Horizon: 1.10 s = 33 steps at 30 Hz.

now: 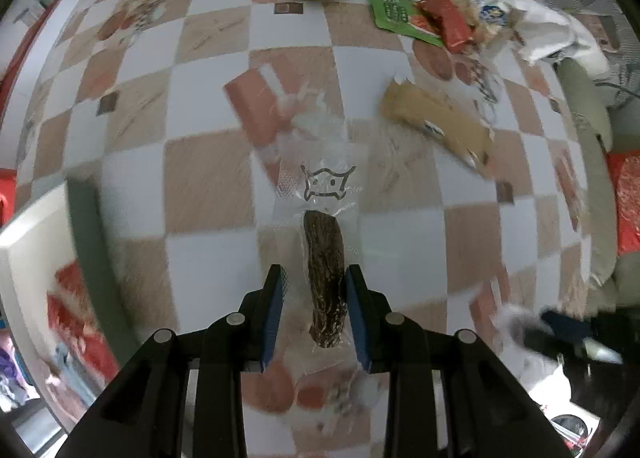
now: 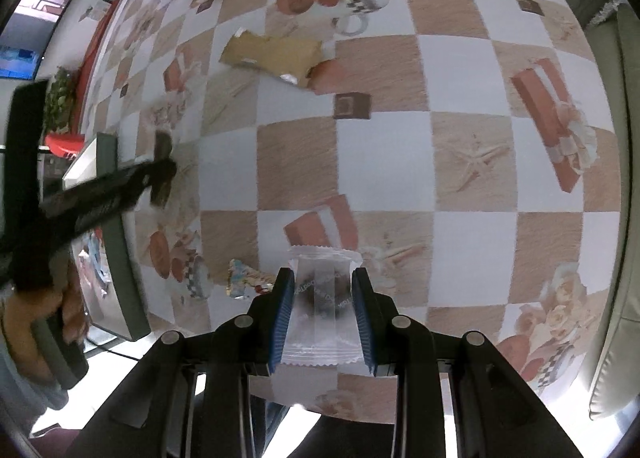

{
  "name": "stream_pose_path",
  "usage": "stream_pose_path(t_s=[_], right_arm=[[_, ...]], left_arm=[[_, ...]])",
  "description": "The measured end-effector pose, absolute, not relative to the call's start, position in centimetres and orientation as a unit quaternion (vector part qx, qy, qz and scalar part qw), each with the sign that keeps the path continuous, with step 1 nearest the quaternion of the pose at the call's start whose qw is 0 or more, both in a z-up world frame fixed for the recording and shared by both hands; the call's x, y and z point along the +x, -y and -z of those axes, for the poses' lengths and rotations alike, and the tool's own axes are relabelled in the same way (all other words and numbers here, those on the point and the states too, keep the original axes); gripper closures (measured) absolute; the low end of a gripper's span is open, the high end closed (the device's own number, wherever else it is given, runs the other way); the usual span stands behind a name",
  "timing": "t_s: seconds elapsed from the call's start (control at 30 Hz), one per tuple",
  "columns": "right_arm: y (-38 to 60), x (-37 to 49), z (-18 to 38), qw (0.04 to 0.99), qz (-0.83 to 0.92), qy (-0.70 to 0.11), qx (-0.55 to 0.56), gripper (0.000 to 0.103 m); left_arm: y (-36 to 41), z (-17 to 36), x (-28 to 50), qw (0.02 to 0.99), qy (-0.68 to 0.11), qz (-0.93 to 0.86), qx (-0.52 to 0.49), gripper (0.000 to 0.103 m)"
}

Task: Organize snacks
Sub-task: 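Carry the jerky packet to the tray with left tool while right tool follows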

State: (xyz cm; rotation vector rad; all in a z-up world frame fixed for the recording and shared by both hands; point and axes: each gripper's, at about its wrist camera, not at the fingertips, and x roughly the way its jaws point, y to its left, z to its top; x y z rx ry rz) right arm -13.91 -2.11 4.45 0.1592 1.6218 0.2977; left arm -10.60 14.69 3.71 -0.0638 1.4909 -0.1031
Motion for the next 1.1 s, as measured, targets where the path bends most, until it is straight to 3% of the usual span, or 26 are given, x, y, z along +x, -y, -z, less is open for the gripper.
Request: stream_pose_path(t_s=[0.57, 1.1], right_arm=[[-7.5, -13.2, -7.1, 0.676, -0.199, -0.71, 0.005, 0.071], [-20.1, -12.5, -9.1, 0.664, -0.285, -0.686, -0.085, 0.071]], left_arm=[[-25.4, -9.6, -16.7, 0.768, -0.637, 0.022, -0.055, 0.069], [-34.9, -10.1, -21.3, 0.771, -0.624, -0.06, -0.113, 0.069]])
